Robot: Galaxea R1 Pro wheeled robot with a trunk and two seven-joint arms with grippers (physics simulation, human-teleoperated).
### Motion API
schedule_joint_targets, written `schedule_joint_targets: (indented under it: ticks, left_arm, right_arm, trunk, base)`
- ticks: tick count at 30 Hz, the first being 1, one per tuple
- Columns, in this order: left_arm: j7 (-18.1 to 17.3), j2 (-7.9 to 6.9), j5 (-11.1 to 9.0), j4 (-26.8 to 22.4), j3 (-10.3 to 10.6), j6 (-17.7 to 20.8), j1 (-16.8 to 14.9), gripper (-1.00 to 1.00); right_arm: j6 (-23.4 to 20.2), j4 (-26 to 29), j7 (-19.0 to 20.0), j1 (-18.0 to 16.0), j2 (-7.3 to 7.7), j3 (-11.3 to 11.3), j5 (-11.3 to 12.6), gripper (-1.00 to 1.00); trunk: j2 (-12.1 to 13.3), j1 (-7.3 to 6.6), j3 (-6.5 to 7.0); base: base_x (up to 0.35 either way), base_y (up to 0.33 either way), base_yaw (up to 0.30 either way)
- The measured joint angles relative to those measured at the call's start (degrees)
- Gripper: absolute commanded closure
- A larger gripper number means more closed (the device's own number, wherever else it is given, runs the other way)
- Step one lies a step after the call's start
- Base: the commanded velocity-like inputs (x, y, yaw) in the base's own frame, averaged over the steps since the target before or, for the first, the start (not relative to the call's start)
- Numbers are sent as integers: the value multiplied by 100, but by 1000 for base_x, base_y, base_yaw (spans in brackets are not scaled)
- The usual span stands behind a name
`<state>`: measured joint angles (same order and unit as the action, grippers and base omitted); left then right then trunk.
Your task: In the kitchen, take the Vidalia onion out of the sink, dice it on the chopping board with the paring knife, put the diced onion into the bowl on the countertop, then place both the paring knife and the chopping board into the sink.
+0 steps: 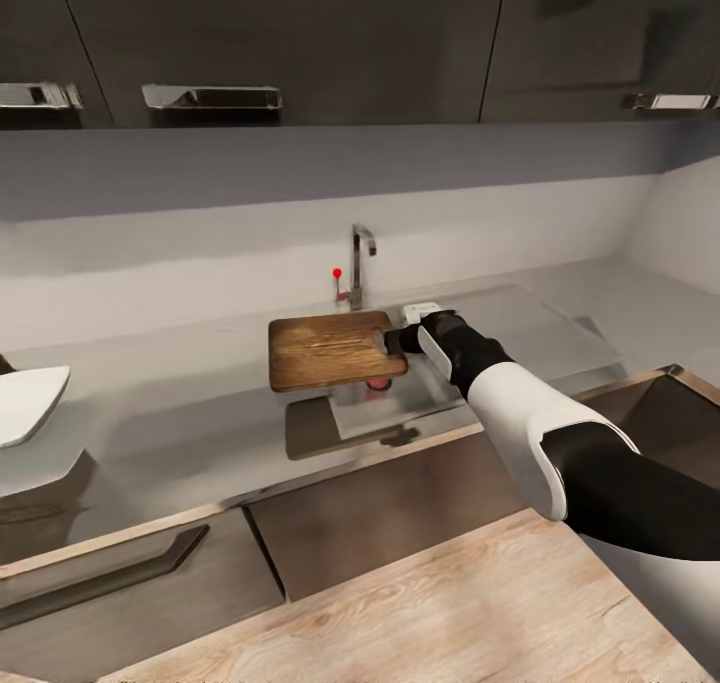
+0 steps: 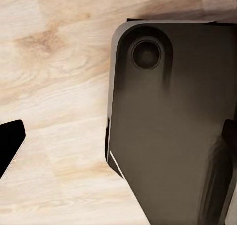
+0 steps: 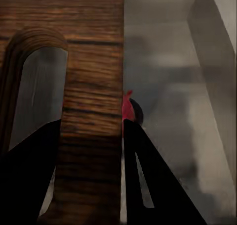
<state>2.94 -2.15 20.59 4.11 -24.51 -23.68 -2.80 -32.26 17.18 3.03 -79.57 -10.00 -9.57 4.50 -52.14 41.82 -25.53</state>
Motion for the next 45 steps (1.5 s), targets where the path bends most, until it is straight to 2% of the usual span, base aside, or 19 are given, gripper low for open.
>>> schedule_joint_targets:
  ticks: [5, 13, 25, 45]
  left_arm:
    - [0, 0, 0, 0, -2, 0, 0, -100]
    - [0, 0, 0, 0, -5, 1, 0, -100]
    - [0, 0, 1, 1, -3, 1, 0, -100]
    - [0, 0, 0, 1, -1, 1, -1, -100]
  right_arm:
    - [7, -2, -5, 1, 0, -7, -10, 100]
    - [8, -1, -6, 0, 0, -4, -2, 100]
    - [7, -102, -13, 0, 0, -15, -5, 100]
    - [71, -312, -8, 7, 7, 21, 5, 100]
  trunk:
    - [0, -1, 0]
    - [0, -1, 0]
    - [-1, -1, 0]
    - [-1, -1, 0]
  base:
    - [-19, 241, 44]
    - [-1, 193, 223]
    - [0, 56, 205]
    - [0, 0, 12]
